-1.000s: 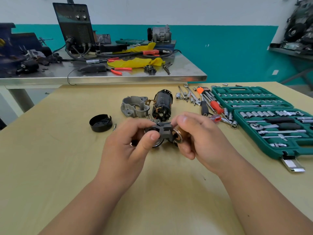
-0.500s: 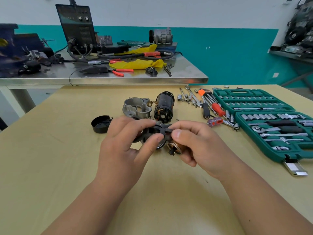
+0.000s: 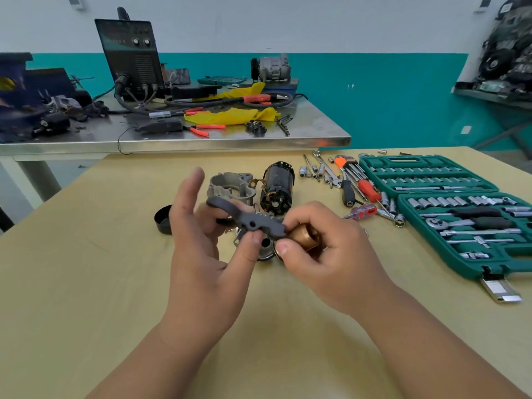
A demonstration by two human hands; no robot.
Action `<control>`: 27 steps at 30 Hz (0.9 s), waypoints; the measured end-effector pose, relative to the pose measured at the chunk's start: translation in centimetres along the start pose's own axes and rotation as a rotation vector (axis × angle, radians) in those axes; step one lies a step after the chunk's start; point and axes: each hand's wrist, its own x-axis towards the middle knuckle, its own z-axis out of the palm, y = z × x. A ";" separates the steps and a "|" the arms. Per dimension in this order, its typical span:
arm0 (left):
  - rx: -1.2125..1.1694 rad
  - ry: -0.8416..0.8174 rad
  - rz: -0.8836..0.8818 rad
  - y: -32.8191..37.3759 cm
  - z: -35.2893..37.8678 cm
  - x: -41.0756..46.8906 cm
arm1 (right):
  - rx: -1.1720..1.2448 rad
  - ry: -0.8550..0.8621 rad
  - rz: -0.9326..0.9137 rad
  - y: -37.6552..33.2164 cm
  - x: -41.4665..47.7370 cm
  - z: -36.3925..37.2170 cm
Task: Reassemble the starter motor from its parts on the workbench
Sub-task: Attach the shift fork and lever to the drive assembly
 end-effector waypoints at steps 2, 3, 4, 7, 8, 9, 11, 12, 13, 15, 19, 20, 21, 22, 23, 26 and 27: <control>-0.088 -0.026 -0.049 0.1 -0.1 0.1 | -0.075 0.020 -0.058 0.1 0.0 -0.1; -0.111 -0.036 -0.046 0.2 -0.1 0.2 | -0.091 0.019 -0.062 0.2 -0.1 -0.1; -0.126 -0.035 -0.042 0.2 -0.1 0.1 | -0.091 0.011 -0.052 0.2 -0.1 -0.2; -0.157 0.009 -0.045 0.3 0.2 -0.1 | 0.012 -0.036 0.045 0.4 -0.1 -0.2; -0.147 0.021 -0.029 0.2 0.2 -0.1 | 0.069 -0.056 0.085 0.5 -0.1 -0.2; -0.124 0.027 -0.002 0.1 0.2 -0.1 | 0.121 -0.074 0.116 0.6 -0.1 -0.2; -0.045 0.018 0.073 0.0 0.0 -0.1 | 0.188 -0.097 0.145 0.7 0.0 -0.1; 0.014 0.008 0.115 -0.1 -0.1 0.0 | 0.206 -0.105 0.151 0.7 0.1 -0.1; 0.080 -0.001 0.157 -0.1 -0.2 0.0 | 0.218 -0.113 0.150 0.7 0.1 -0.1; 0.187 -0.017 0.227 -0.3 -0.2 0.0 | 0.240 -0.135 0.136 0.7 0.1 -0.2; 0.263 0.002 0.253 -0.3 -0.4 0.0 | 0.239 -0.153 0.087 0.5 0.1 -0.2; 0.241 0.009 0.216 -0.2 -0.2 0.0 | 0.241 -0.149 0.078 0.5 0.1 -0.2; 0.196 0.015 0.155 0.0 0.0 0.0 | 0.240 -0.142 0.067 0.5 0.1 -0.2; 0.129 0.013 0.073 0.2 0.1 0.0 | 0.230 -0.133 0.051 0.4 0.0 -0.2; 0.055 -0.003 -0.016 0.4 0.1 0.0 | 0.208 -0.121 0.033 0.3 0.0 -0.2; -0.012 -0.112 -0.213 0.5 -0.2 0.1 | 0.137 -0.071 -0.007 0.0 -0.1 -0.4; -0.022 -0.147 -0.256 0.5 -0.4 0.2 | 0.124 -0.056 -0.016 0.0 -0.1 -0.5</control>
